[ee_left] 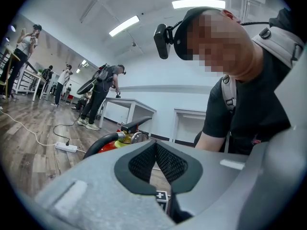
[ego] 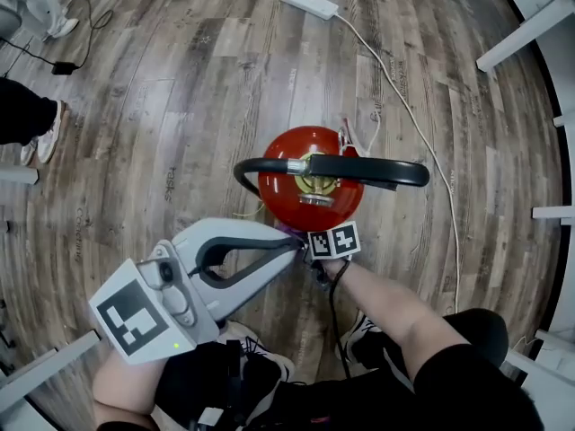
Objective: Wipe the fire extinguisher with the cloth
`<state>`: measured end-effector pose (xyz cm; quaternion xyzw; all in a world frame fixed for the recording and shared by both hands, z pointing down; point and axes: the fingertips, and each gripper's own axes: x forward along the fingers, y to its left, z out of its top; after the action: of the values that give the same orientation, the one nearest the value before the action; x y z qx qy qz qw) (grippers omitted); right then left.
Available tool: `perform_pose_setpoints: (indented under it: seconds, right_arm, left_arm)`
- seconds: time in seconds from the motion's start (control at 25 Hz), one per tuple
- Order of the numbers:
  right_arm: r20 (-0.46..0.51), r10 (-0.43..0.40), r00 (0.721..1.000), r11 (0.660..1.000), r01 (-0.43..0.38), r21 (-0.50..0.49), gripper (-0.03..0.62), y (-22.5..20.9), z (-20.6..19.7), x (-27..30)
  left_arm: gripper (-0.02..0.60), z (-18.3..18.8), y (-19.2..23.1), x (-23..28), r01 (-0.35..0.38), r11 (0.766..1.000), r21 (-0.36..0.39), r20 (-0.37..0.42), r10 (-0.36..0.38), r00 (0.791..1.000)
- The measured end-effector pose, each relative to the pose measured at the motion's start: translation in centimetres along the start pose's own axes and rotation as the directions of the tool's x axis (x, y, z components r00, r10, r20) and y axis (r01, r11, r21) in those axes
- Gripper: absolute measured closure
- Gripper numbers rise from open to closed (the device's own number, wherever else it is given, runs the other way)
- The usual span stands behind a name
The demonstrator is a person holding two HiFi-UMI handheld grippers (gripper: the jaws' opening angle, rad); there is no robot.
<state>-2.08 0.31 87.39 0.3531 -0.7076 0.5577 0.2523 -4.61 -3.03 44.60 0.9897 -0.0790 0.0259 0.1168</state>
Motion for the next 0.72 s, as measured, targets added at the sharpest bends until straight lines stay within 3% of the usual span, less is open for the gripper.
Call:
perform_pose_setpoints:
  seconds: [0.24, 0.44, 0.6, 0.72]
  right_arm:
    - [-0.030, 0.020, 0.999, 0.999, -0.021, -0.033, 0.522, 1.3, 0.1, -1.8]
    - [-0.006, 0.141, 0.990, 0.988, -0.141, -0.056, 0.522, 9.1, 3.0, -8.0]
    - [0.088, 0.296, 0.951, 0.954, -0.298, 0.013, 0.522, 17.6, 6.7, -14.8]
    - [0.179, 0.377, 0.909, 0.917, -0.393, 0.065, 0.522, 22.3, 9.3, -19.0]
  left_arm:
    - [0.584, -0.6, 1.1, -0.6, -0.060, 0.998, -0.027, -0.021, 0.060, 0.998]
    - [0.584, 0.1, 2.2, -1.5, -0.132, 0.991, -0.035, 0.006, 0.133, 0.991]
    - [0.584, 1.2, 3.2, -3.2, -0.216, 0.976, -0.029, 0.055, 0.218, 0.975]
    - [0.584, 2.8, 4.1, -4.9, -0.301, 0.953, -0.003, 0.120, 0.300, 0.946]
